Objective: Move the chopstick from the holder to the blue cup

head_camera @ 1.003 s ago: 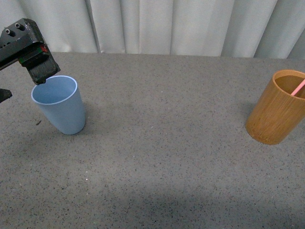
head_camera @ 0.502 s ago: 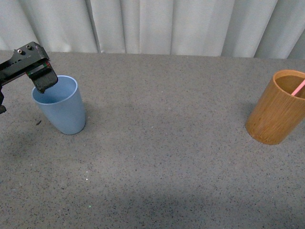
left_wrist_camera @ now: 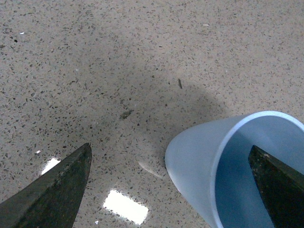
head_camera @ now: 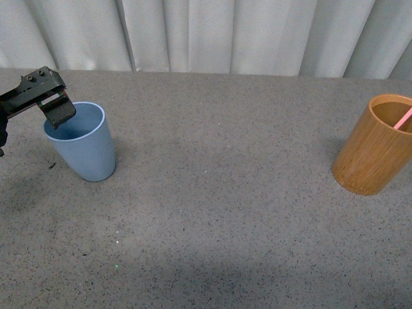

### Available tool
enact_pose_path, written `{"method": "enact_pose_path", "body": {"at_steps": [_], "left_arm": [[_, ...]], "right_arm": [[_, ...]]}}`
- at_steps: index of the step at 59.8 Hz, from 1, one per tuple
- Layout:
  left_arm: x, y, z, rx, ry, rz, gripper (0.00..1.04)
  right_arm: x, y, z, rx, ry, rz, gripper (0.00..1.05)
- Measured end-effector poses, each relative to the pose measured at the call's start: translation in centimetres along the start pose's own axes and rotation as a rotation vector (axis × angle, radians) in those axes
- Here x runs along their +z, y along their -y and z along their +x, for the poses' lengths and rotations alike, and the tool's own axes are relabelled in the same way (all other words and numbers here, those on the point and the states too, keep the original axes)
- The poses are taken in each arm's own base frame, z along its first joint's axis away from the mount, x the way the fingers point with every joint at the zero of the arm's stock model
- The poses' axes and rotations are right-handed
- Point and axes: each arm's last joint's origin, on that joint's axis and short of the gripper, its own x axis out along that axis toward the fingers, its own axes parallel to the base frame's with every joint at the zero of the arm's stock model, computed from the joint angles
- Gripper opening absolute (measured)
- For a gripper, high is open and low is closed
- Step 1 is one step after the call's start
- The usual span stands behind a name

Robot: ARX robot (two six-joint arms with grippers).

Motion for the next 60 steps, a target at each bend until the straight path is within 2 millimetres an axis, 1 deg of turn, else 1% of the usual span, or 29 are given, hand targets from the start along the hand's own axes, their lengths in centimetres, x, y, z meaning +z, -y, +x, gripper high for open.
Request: {"method": "enact_pose_path", "body": {"at_steps": [18,20,21,27,29,31,37,39,43,45,48,50,60], "left_arm": [[-0.3,0.0,0.4,0.033,0.003,0.012,0.98],[-0.4,0.0,0.4,0.037,0.002,0.014,0.91],[-0.4,0.0,0.4,0.037,0.001,0.016,0.86],[-0.5,0.2,0.4,0.025,0.005,0.018,0.64],[-0.4,0.4,0.4,0.018,0.013,0.018,0.55],[-0.4,0.4,0.4,0.014,0.016,0.018,0.52],[-0.4,0.8,0.3,-0.019,0.026,0.017,0.36],[-0.4,0.9,0.2,-0.026,0.027,0.018,0.32],[-0.4,1.3,-0.1,-0.061,0.027,0.02,0.19],[-0.4,1.5,-0.1,-0.067,0.027,0.021,0.16],[-0.4,1.7,-0.4,-0.086,0.024,0.023,0.07],[-0.4,1.8,-0.5,-0.097,0.02,0.024,0.03],[-0.7,2.2,-0.9,-0.132,0.004,0.022,0.04]], "right_arm": [[0.0,0.0,0.0,0.0,0.0,0.0,0.95],[0.0,0.0,0.0,0.0,0.0,0.0,0.95],[0.0,0.0,0.0,0.0,0.0,0.0,0.95],[0.0,0.0,0.0,0.0,0.0,0.0,0.95],[0.0,0.0,0.0,0.0,0.0,0.0,0.95],[0.0,0.0,0.0,0.0,0.0,0.0,0.95],[0.0,0.0,0.0,0.0,0.0,0.0,0.95],[0.0,0.0,0.0,0.0,0.0,0.0,0.95],[0.0,0.0,0.0,0.0,0.0,0.0,0.95],[0.0,0.0,0.0,0.0,0.0,0.0,0.95],[0.0,0.0,0.0,0.0,0.0,0.0,0.95],[0.0,0.0,0.0,0.0,0.0,0.0,0.95],[0.0,0.0,0.0,0.0,0.0,0.0,0.95]]}}
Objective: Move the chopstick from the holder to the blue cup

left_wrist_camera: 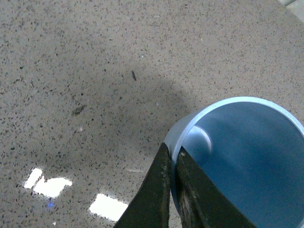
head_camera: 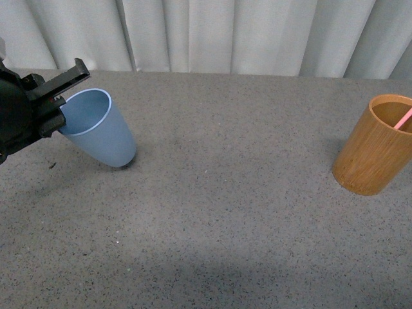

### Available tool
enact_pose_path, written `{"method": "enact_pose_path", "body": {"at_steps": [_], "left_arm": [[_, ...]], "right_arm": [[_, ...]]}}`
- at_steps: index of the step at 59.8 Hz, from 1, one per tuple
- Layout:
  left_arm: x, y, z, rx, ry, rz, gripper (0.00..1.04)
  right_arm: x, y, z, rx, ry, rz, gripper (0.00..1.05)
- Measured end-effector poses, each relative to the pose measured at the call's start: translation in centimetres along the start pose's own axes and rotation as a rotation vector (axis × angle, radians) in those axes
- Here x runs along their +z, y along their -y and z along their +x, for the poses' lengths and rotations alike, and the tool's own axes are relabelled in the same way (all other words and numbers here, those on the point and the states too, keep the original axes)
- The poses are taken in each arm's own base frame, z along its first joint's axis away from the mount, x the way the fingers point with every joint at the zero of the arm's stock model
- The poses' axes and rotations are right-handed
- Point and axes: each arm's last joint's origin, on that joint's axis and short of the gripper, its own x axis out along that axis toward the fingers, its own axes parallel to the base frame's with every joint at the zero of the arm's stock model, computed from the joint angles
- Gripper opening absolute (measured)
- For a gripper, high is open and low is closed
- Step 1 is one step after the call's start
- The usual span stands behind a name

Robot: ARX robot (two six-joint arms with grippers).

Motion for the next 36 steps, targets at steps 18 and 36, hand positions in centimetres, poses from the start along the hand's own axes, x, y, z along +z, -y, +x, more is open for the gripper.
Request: {"method": "enact_pose_path", "body": {"at_steps": [18,36], "left_arm": [[-0.2,3.2,-1.2,-0.09,-0.034,0.016,0.04],[-1.1,8.7,-2.4,-0.195,-0.045,0.144,0.04]], "right_arm": [[0.0,0.0,0.0,0.0,0.0,0.0,0.95],[0.0,0.0,0.0,0.0,0.0,0.0,0.95]]}}
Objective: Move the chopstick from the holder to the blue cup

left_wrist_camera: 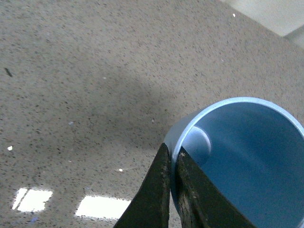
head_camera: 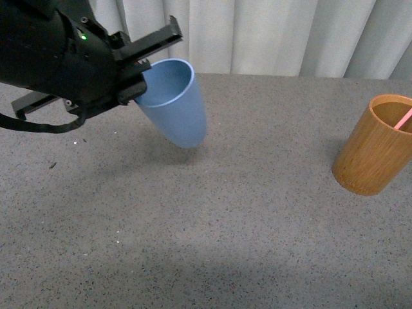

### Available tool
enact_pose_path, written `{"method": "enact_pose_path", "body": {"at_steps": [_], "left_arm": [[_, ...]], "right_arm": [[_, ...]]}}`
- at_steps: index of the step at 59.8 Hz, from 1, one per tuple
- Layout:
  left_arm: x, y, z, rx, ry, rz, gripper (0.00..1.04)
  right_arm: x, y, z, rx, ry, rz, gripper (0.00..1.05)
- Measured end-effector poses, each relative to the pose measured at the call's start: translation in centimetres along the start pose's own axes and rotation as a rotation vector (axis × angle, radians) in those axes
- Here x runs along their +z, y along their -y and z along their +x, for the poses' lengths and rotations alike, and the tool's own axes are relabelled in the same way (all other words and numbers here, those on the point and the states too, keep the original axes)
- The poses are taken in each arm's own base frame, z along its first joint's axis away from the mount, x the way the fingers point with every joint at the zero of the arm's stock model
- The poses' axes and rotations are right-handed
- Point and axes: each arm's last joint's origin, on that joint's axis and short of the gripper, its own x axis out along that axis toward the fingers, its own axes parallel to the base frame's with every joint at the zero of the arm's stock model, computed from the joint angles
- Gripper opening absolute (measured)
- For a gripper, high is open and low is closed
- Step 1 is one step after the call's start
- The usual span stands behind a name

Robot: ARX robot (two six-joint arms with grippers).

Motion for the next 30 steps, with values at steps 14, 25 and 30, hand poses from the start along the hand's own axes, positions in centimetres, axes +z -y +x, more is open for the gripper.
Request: {"method": "enact_pose_path", "body": {"at_steps": [14,25,30], "left_arm": [[-2.2,1.3,1.1,0.003,-0.052,0.058,0.04],[-3.7,2.5,1.2,-0.026,-0.075,0.079,0.04],[-4.3,3.0,1.1,-0.041,-0.084,0.08,0.04]], "right_arm": [[0.0,0.0,0.0,0.0,0.0,0.0,0.95],[0.0,0.0,0.0,0.0,0.0,0.0,0.95],[0.0,0.0,0.0,0.0,0.0,0.0,0.95]]}}
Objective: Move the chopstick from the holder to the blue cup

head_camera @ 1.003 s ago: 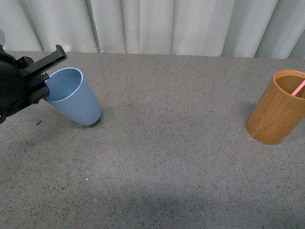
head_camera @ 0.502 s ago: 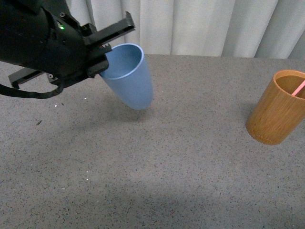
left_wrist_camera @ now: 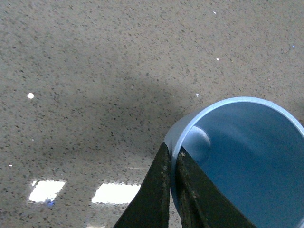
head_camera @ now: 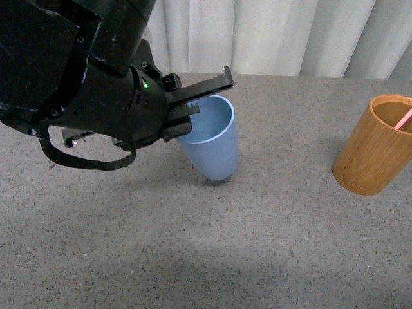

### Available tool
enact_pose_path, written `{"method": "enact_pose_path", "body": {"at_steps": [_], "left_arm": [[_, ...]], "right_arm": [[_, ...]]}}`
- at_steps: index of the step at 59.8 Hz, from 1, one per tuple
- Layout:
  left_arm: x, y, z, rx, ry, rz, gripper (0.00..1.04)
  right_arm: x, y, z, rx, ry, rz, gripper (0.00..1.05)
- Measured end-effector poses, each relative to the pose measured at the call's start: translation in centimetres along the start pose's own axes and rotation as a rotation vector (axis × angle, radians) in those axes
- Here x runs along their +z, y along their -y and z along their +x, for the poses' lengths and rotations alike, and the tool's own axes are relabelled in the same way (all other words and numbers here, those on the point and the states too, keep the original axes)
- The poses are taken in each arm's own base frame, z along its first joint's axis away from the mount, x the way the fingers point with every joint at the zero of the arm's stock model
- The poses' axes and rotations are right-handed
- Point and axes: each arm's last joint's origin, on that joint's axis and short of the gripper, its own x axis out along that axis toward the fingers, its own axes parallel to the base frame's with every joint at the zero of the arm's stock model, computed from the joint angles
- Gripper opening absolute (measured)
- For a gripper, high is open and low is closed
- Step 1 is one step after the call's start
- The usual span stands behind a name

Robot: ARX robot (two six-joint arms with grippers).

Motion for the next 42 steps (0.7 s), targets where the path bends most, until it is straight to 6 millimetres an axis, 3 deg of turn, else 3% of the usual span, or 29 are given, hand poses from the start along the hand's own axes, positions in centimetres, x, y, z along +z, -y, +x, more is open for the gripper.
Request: {"method": "enact_pose_path", "body": {"at_steps": [16,42], "left_arm": [[-1.7,0.8,0.6,-0.011,-0.029,-0.009,0.04],[-2.6,1.3,0.9,0.012,-0.021,0.0,0.04]], "right_arm": [[0.0,0.0,0.0,0.0,0.0,0.0,0.95],[0.0,0.0,0.0,0.0,0.0,0.0,0.95]]}}
